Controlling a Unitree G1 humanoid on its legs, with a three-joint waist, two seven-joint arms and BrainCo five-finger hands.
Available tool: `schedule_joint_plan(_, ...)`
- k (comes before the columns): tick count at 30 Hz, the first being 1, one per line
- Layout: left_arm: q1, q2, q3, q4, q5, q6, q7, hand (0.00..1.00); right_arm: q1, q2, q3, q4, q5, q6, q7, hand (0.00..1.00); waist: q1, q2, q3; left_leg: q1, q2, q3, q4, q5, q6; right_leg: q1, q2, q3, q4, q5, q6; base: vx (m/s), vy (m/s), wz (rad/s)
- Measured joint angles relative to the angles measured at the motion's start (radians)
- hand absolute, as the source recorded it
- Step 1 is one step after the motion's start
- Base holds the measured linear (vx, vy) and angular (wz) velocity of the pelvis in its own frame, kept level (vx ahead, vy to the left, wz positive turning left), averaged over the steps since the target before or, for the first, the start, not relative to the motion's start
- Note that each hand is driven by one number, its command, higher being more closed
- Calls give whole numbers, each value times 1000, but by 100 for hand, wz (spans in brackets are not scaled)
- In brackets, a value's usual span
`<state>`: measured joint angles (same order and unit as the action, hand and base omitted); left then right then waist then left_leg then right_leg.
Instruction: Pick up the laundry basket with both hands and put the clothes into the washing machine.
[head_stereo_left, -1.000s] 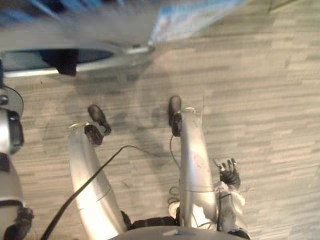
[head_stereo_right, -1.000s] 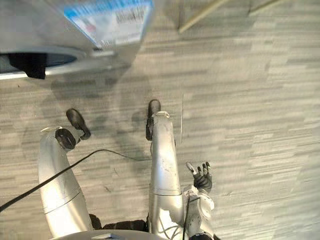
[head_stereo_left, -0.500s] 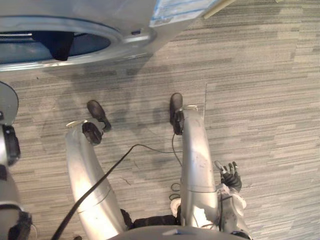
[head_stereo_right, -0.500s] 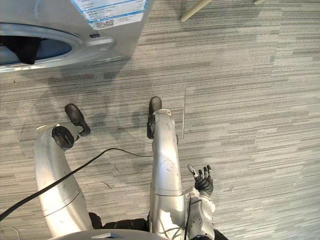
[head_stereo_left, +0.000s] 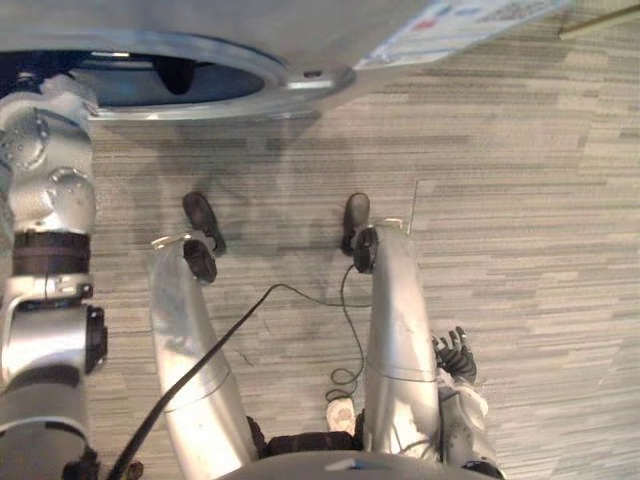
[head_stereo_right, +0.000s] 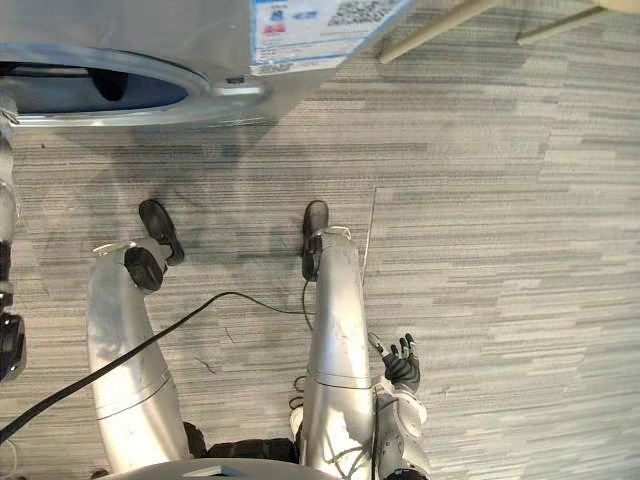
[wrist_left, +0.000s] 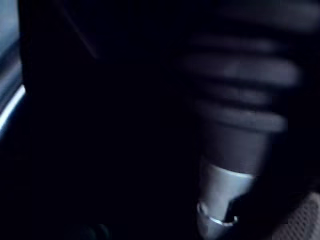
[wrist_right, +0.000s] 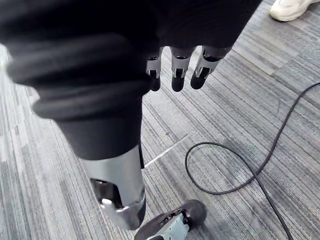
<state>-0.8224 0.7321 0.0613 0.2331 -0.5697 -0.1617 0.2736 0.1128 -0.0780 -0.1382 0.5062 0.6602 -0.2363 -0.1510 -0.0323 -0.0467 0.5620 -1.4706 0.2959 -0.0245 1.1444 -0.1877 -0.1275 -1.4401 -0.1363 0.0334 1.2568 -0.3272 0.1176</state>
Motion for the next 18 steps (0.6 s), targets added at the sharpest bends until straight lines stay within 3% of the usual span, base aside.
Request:
schedule_joint_plan(2,81,-6,-22,-116,214,0,30,0,0,-2,0,-7,1,-2,17,0,8,3,-1,15,-8,-9,-28,9,-1,24,-12,-21,-17,-3,-1,28,-4,26)
schedule_joint_plan(3,146,-29,-21,-182,248,-4,30,0,0,-3,0,-18,1,-5,23,0,13,3,-1,30,-17,-9,-51,16,-5,38,-19,-27,-28,-6,-6,30,-10,23)
schedule_joint_plan(7,366,-178,-16,-329,300,-9,31,0,0,-10,-4,-18,0,-5,37,0,36,17,-3,81,-35,-13,-116,38,-7,96,-38,-53,-68,-11,-14,43,-11,23)
schedule_joint_plan(12,614,-433,-34,-346,330,-9,13,0,0,-21,-27,-13,-33,0,32,0,71,18,-3,187,-52,-11,-200,59,-7,211,-56,-87,-127,-17,-10,79,-27,21)
schedule_joint_plan(15,706,-562,-107,-288,328,-8,-45,0,-3,-38,-27,8,-39,2,32,0,89,19,-4,299,-72,-11,-263,74,-4,331,-74,-110,-178,-20,-13,114,-42,27)
schedule_joint_plan(18,724,-656,-141,-127,336,-2,-91,0,-26,-47,-23,42,-39,13,32,0,90,19,-6,425,-92,-11,-337,88,-2,470,-94,-143,-243,-20,-10,88,-31,29)
